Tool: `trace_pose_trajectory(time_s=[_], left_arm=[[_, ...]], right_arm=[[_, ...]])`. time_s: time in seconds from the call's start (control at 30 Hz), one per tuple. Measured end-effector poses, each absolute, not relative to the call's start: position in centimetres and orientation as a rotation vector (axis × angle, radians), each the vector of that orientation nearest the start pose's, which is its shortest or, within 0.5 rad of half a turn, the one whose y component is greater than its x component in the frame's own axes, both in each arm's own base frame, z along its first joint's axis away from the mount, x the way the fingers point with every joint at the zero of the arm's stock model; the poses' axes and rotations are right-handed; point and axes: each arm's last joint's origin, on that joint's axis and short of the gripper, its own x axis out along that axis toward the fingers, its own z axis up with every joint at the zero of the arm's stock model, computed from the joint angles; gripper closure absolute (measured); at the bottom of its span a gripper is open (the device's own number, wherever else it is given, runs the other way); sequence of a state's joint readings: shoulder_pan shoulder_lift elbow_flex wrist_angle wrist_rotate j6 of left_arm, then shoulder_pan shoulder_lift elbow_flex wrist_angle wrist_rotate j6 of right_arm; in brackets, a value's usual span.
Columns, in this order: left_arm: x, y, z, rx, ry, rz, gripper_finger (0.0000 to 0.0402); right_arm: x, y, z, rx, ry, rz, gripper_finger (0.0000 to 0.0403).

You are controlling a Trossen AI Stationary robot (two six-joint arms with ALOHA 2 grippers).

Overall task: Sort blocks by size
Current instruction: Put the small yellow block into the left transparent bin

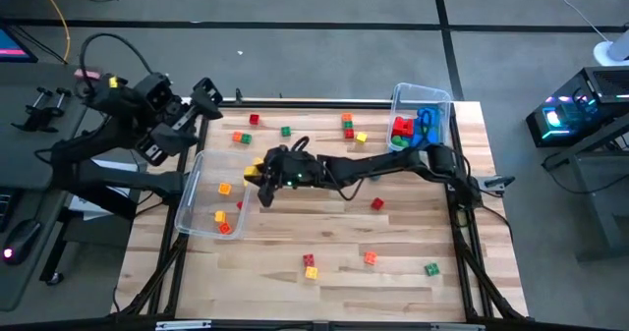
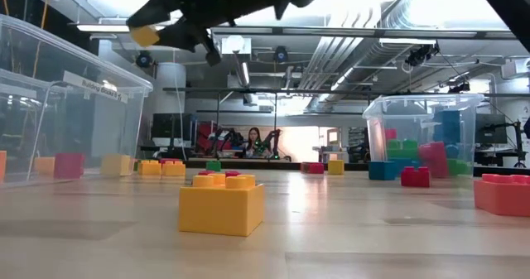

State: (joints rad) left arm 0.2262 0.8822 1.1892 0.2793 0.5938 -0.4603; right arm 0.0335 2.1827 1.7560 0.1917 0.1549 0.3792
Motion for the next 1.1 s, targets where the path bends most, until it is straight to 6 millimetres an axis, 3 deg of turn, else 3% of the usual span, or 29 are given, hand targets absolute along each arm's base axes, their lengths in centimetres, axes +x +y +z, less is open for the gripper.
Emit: trace_pose_trajectory(time_s=[0.3,0.57,1.1], left_arm=[[16.2,2.1,48.3,-0.231,-0.401,-0.462,0.0135],[16.9,2.2,48.0,-0.237,-0.387,-0.460,0.0135],[16.9,2.2,48.0,-0.238,-0.385,-0.459,0.0135]], right_arm=[[54.1,-0.3,25.0,0.322,0.167,-0.122,0.0274],[55.8,-0.5,23.9,0.330,0.167,-0.057,0.0274],[56.0,-0.6,23.7,0.290,0.170,-0.072,0.0274]])
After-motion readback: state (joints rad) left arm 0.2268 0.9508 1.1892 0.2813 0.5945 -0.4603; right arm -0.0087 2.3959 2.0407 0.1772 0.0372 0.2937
